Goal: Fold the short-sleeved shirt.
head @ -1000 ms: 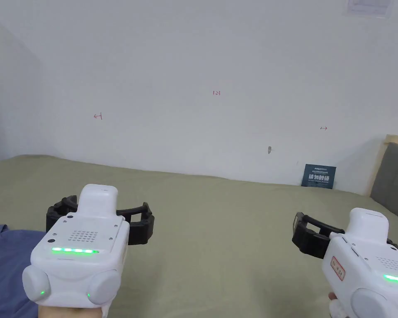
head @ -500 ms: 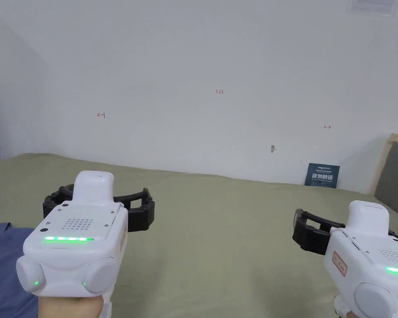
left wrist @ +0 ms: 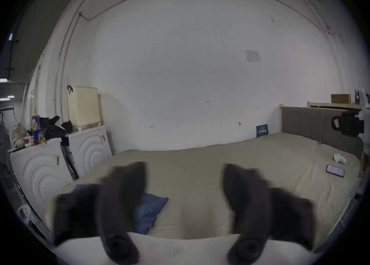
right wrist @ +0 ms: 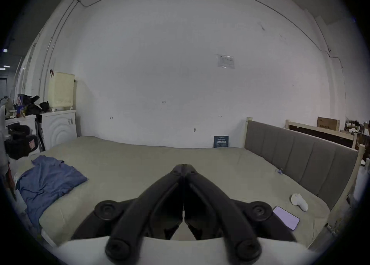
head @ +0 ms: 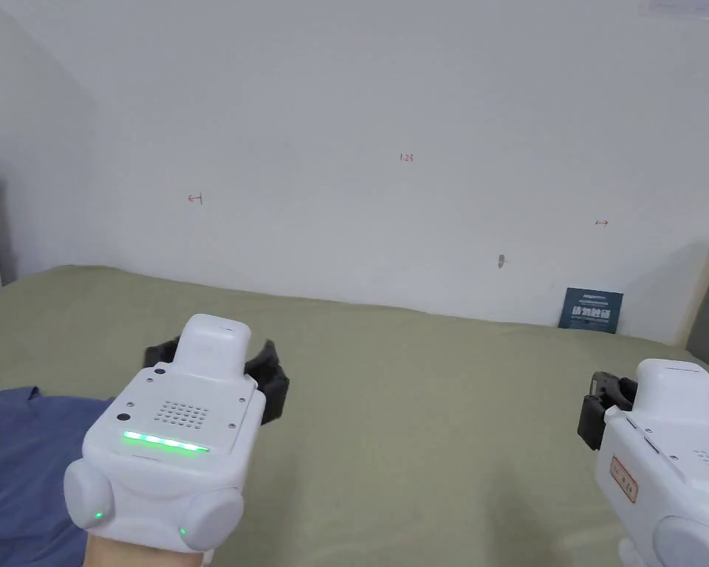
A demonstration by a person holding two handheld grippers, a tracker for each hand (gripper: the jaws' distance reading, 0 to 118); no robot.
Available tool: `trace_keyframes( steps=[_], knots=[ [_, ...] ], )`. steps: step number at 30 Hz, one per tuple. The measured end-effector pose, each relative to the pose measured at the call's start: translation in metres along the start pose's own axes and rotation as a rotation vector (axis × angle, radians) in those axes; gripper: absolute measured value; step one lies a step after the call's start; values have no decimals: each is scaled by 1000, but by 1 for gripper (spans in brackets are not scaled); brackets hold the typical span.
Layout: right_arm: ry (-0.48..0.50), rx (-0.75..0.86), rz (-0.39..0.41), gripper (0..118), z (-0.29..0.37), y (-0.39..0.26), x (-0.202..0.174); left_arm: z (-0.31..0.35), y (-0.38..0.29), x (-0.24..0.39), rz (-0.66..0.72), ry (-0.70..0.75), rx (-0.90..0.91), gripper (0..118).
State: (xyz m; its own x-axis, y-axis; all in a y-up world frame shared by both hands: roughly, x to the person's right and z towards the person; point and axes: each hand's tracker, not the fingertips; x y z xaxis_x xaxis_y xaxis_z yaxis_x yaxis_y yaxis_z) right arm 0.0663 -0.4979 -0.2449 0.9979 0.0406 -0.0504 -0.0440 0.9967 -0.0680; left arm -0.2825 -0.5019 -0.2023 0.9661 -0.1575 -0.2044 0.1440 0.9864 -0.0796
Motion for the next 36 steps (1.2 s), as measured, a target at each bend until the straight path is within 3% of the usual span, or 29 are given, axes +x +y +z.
trace_keyframes(
  steps=[1, 2, 10, 15, 19, 24, 30, 36],
  knots=[
    [19, -1, 3, 0, 1, 0, -3, 0, -1, -2, 9, 15, 10, 8],
    [24, -4, 11, 0, 1, 1, -8, -1, -2, -5, 24, 44, 18, 6],
    [223, 10, 33, 0, 14, 8, -67, 19, -6, -55, 79, 124, -33, 0],
    [481, 3, 44, 0, 20, 7, -141, 66, -5, -111, 79, 324, -52, 0],
    [687, -34, 8, 0, 31, -3, -195, 115, -14, -158, 97, 455, -90, 0],
    [831, -68, 36, 0, 41, -20, -236, 170, -31, -204, 131, 576, -163, 0],
    [886, -114, 49, 0, 33, -32, -245, 175, -54, -238, 159, 634, -261, 0],
    [852, -115, 112, 0, 1, -23, -221, 72, -63, -261, 190, 401, -408, 0]
  ],
)
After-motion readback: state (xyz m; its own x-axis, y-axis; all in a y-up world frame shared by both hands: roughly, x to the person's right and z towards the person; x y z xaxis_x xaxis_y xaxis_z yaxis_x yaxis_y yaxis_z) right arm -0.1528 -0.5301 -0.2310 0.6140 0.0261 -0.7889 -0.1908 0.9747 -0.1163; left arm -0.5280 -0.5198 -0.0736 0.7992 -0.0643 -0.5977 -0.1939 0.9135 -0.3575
